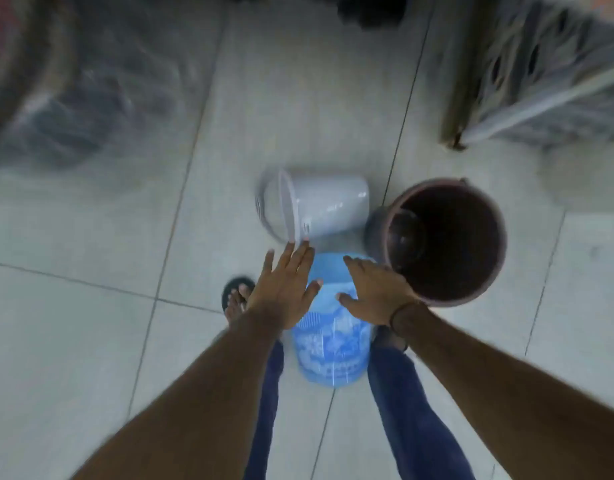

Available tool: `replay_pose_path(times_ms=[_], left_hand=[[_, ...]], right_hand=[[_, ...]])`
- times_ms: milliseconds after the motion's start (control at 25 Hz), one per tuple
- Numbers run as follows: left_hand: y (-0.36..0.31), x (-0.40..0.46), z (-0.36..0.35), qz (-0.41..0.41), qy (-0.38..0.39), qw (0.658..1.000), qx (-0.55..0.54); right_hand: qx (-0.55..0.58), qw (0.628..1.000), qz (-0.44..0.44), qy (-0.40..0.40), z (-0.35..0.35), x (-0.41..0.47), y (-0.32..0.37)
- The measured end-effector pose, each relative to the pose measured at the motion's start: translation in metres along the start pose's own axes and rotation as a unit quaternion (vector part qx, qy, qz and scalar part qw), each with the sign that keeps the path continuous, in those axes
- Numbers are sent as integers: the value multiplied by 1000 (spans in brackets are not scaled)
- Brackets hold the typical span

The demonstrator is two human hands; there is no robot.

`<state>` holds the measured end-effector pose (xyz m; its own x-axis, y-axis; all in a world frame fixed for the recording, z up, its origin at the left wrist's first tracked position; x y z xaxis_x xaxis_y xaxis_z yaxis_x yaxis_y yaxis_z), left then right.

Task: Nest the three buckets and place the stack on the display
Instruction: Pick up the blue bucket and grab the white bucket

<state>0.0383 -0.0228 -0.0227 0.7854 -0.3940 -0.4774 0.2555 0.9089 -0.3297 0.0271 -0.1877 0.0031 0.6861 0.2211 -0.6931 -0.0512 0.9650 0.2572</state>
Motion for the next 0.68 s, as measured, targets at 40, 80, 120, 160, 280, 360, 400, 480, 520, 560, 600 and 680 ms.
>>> replay_pose_path(times_ms=[40,80,120,160,280,360,400,480,520,560,600,680], left_hand=[[2,8,-31,-19,38,999,6],[3,13,-50,-32,63,997,3],[6,17,-72,-47,75,996,11],[9,15,-85,-56,78,995,22],[1,-17,-79,-86,72,991,67],[-14,-47,-52,-102,63,990,70],[-21,-62,-43,-119,62,988,70],[-42,-95,-38,-145,104,982,64],[-50,-105,-44,-143,131,979,66],[-56,-111,-54,-133,153,977,68],[-61,-114,-67,-120,171,976,64],[-70,-118,-98,-92,205,972,62]], right_hand=[[-31,999,9,42,-23,17,-6],[-26,998,12,56,-39,29,-9],[-23,998,20,57,-57,41,-14],[-9,998,19,58,-66,46,-16],[7,996,30,86,-74,26,-4],[-8,994,49,100,-55,-2,8],[-31,991,76,102,-45,-17,15],[-134,974,127,133,-42,-55,30],[-183,964,131,142,-43,-68,31],[-221,954,144,141,-50,-75,30],[-241,947,165,136,-65,-78,25],[-250,934,195,165,-106,-80,8]])
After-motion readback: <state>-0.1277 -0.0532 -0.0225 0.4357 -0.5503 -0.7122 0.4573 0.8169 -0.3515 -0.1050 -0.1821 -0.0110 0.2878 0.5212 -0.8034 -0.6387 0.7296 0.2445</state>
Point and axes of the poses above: each hand's wrist, its own x-axis towards the middle knuckle, its own z-axis out of the back of the hand, y = z × x, the point moved 5 cm from there along x, towards the middle knuckle, and after that the axes turned 4 degrees about z, right-handed, at the moved point
